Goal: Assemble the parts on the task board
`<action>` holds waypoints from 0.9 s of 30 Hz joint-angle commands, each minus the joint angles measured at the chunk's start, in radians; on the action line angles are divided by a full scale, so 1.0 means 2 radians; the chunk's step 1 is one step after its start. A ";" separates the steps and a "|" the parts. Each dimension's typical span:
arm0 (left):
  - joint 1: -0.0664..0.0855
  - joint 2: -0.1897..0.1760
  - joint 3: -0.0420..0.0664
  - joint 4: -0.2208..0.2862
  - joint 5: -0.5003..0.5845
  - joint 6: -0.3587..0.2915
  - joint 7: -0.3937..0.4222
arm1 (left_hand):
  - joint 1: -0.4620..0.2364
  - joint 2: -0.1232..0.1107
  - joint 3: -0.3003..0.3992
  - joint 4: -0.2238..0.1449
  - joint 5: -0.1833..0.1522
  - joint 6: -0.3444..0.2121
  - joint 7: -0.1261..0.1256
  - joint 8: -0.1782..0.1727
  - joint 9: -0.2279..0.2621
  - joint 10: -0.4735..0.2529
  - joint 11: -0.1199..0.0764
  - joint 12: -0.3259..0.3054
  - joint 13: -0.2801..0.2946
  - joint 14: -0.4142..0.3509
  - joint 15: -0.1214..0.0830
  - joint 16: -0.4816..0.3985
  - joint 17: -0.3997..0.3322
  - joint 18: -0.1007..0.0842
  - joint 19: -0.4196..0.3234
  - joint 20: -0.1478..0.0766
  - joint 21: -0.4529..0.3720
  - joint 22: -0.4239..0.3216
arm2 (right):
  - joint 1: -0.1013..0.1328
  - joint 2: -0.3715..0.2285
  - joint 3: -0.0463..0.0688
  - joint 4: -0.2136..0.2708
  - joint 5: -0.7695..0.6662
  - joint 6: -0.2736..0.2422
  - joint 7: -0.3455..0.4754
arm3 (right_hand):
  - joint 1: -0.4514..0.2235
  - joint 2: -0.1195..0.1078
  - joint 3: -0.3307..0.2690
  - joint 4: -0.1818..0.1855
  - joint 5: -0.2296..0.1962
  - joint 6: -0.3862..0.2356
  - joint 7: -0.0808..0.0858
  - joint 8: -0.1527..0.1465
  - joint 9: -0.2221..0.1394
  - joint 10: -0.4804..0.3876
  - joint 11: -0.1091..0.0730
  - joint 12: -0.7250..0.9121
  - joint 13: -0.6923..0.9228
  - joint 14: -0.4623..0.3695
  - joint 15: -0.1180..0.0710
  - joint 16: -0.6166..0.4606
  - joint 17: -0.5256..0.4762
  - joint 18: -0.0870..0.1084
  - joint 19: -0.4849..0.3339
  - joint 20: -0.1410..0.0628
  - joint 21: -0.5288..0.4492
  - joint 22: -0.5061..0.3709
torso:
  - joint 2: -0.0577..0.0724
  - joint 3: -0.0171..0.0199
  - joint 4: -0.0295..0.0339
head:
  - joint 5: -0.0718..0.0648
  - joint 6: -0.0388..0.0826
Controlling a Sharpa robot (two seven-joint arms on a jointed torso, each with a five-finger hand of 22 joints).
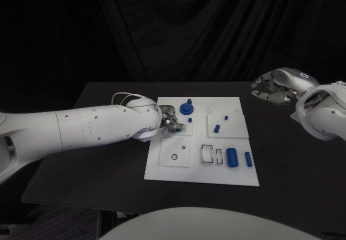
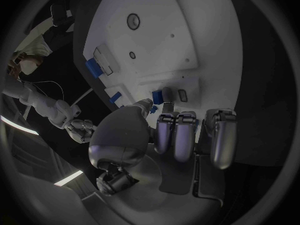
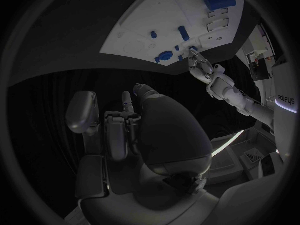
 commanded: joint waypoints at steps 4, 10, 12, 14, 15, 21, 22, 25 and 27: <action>-0.005 0.000 -0.003 0.000 0.002 0.019 -0.002 | 0.012 -0.001 0.002 -0.005 0.013 0.001 -0.003 -0.005 0.000 0.053 0.001 0.001 0.132 0.051 0.002 0.001 0.132 0.009 0.015 0.002 -0.003 0.103 | -0.001 0.000 0.000 0.001 -0.002 0.002 -0.009 | 0.003 -0.003 0.003 -0.001 0.002 -0.004 0.000 -0.002 -0.001 0.053 0.003 0.001 0.132 0.050 0.002 -0.001 0.126 0.003 -0.004 -0.002 -0.003 0.069 | 0.000 0.0002 0.0003 | 0.001 0.000; -0.005 0.001 -0.003 -0.003 0.002 0.025 -0.002 | 0.026 -0.002 0.012 -0.014 0.041 0.004 -0.005 -0.011 -0.003 0.053 0.000 0.001 0.132 0.051 0.001 0.001 0.132 0.009 0.014 0.001 -0.004 0.103 | -0.001 0.000 0.000 0.001 -0.002 0.003 -0.009 | 0.003 -0.003 0.003 -0.001 0.002 -0.004 0.000 -0.002 -0.001 0.053 0.003 0.001 0.132 0.050 0.002 -0.001 0.126 0.003 -0.004 -0.002 -0.003 0.069 | 0.000 -0.0001 0.0002 | 0.002 0.000; -0.005 0.002 -0.003 -0.004 0.002 0.025 -0.002 | 0.031 -0.002 0.018 -0.017 0.040 0.007 -0.006 -0.014 -0.006 0.053 -0.001 0.001 0.132 0.051 0.000 0.001 0.132 0.009 0.014 0.001 -0.004 0.103 | -0.001 0.000 0.000 0.001 -0.002 0.003 -0.010 | 0.003 -0.003 0.003 -0.001 0.002 -0.004 0.000 -0.002 -0.001 0.053 0.003 0.001 0.132 0.050 0.002 -0.001 0.126 0.003 -0.004 -0.002 -0.004 0.069 | 0.000 -0.0001 0.0003 | 0.002 0.000; -0.006 0.003 -0.003 -0.005 0.002 0.024 -0.001 | 0.035 -0.004 0.024 -0.020 0.043 0.007 -0.005 -0.019 -0.011 0.053 -0.001 0.001 0.132 0.051 0.000 0.001 0.132 0.009 0.014 0.000 -0.005 0.103 | -0.001 0.001 0.000 0.001 -0.002 0.003 -0.010 | 0.003 -0.003 0.003 -0.001 0.002 -0.004 0.000 -0.002 -0.001 0.053 0.003 0.001 0.132 0.050 0.002 -0.001 0.126 0.003 -0.004 -0.002 -0.004 0.069 | 0.000 -0.0001 0.0002 | 0.002 0.000; -0.006 0.003 -0.003 -0.005 0.002 0.024 0.000 | 0.036 -0.005 0.027 -0.021 0.046 0.007 -0.005 -0.023 -0.014 0.053 -0.001 0.001 0.132 0.051 0.000 0.001 0.132 0.009 0.014 0.000 -0.005 0.103 | -0.001 0.001 0.000 0.000 -0.002 0.003 -0.010 | 0.003 -0.003 0.003 -0.001 0.002 -0.004 0.000 -0.002 -0.001 0.053 0.003 0.001 0.132 0.050 0.002 -0.001 0.126 0.003 -0.004 -0.002 -0.004 0.069 | 0.000 -0.0001 0.0001 | 0.002 0.000; -0.007 0.004 -0.003 -0.007 0.002 0.022 0.003 | 0.044 -0.009 0.042 -0.029 0.055 0.015 -0.006 -0.027 -0.022 0.053 -0.002 0.001 0.132 0.051 -0.001 0.001 0.132 0.009 0.015 0.000 -0.005 0.104 | -0.001 0.000 0.000 0.001 -0.002 0.002 -0.011 | 0.003 -0.003 0.003 -0.001 0.002 -0.004 0.000 -0.002 -0.001 0.053 0.003 0.001 0.132 0.050 0.002 -0.001 0.126 0.003 -0.004 -0.002 -0.004 0.069 | 0.000 -0.0001 0.0002 | 0.001 0.000; -0.007 0.004 -0.003 -0.007 0.002 0.020 0.004 | 0.045 -0.010 0.044 -0.030 0.056 0.016 -0.006 -0.028 -0.022 0.053 -0.002 0.001 0.132 0.051 -0.001 0.001 0.132 0.009 0.015 0.000 -0.005 0.104 | -0.001 0.000 0.000 0.000 -0.002 0.002 -0.011 | 0.003 -0.003 0.004 -0.001 0.002 -0.004 0.000 -0.002 -0.001 0.053 0.003 0.001 0.132 0.050 0.002 -0.001 0.126 0.003 -0.004 -0.001 -0.005 0.069 | 0.000 0.0000 0.0002 | 0.001 0.000; -0.007 0.003 -0.003 -0.006 0.002 0.011 0.011 | 0.052 -0.013 0.056 -0.037 0.056 0.020 -0.008 -0.030 -0.025 0.053 -0.003 0.001 0.132 0.051 -0.002 0.001 0.132 0.009 0.015 -0.001 -0.005 0.104 | -0.001 0.000 0.000 0.000 -0.002 0.002 -0.012 | 0.003 -0.003 0.004 -0.001 0.002 -0.004 0.000 -0.002 -0.001 0.053 0.003 0.001 0.132 0.050 0.002 -0.001 0.126 0.003 -0.004 -0.001 -0.005 0.069 | 0.000 0.0001 0.0000 | 0.002 0.000; -0.007 0.003 -0.003 -0.005 0.002 0.006 0.014 | 0.055 -0.014 0.062 -0.042 0.056 0.022 -0.008 -0.030 -0.026 0.053 -0.004 0.001 0.132 0.051 -0.002 0.001 0.132 0.009 0.015 -0.002 -0.005 0.104 | -0.001 0.000 0.000 0.000 -0.002 0.002 -0.012 | 0.003 -0.003 0.004 -0.001 0.002 -0.004 0.000 -0.002 -0.001 0.053 0.003 0.001 0.132 0.050 0.002 -0.001 0.126 0.003 -0.004 -0.001 -0.005 0.069 | 0.000 0.0002 0.0000 | 0.001 0.000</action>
